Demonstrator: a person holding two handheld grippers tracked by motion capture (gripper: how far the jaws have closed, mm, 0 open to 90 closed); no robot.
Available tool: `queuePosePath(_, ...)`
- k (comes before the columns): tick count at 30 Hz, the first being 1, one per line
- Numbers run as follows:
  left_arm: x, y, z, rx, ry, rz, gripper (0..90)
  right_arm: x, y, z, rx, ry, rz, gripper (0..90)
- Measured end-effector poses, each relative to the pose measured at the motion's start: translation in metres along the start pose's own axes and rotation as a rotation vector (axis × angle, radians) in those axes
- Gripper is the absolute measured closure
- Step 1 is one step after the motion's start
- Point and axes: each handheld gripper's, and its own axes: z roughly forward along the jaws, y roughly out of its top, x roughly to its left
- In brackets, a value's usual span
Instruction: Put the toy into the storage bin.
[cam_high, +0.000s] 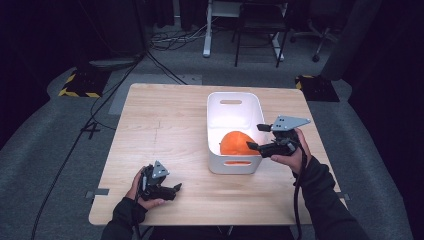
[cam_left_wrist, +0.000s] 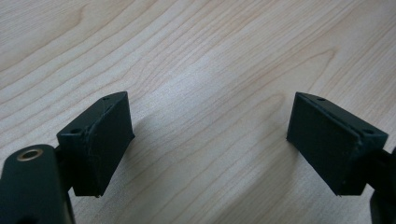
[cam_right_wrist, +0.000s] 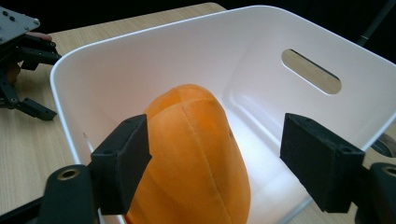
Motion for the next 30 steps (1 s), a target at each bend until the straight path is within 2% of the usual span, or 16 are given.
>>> queuePosePath(2, 0.0, 0.0, 0.0, 0.0, 0.0, 0.0, 14.5, 0.0, 0.0, -0.005, 0.005, -0.023, 0.002, 24.5)
queuePosePath(10, 0.0, 0.0, 0.0, 0.0, 0.0, 0.0, 14.5, -0.003, -0.005, -0.019, -0.016, -0.054, -0.003, 24.6)
queuePosePath(18, 0.0, 0.0, 0.0, 0.0, 0.0, 0.0, 14.5, -0.007, -0.012, -0.033, -0.034, -0.086, 0.017, 24.4)
queuePosePath(21, 0.0, 0.0, 0.0, 0.0, 0.002, 0.0, 14.5, -0.008, -0.015, -0.038, -0.028, -0.101, 0.013, 24.5)
queuePosePath(30, 0.0, 0.0, 0.0, 0.0, 0.0, 0.0, 14.5, -0.009, -0.026, -0.049, -0.028, -0.12, 0.012, 24.5)
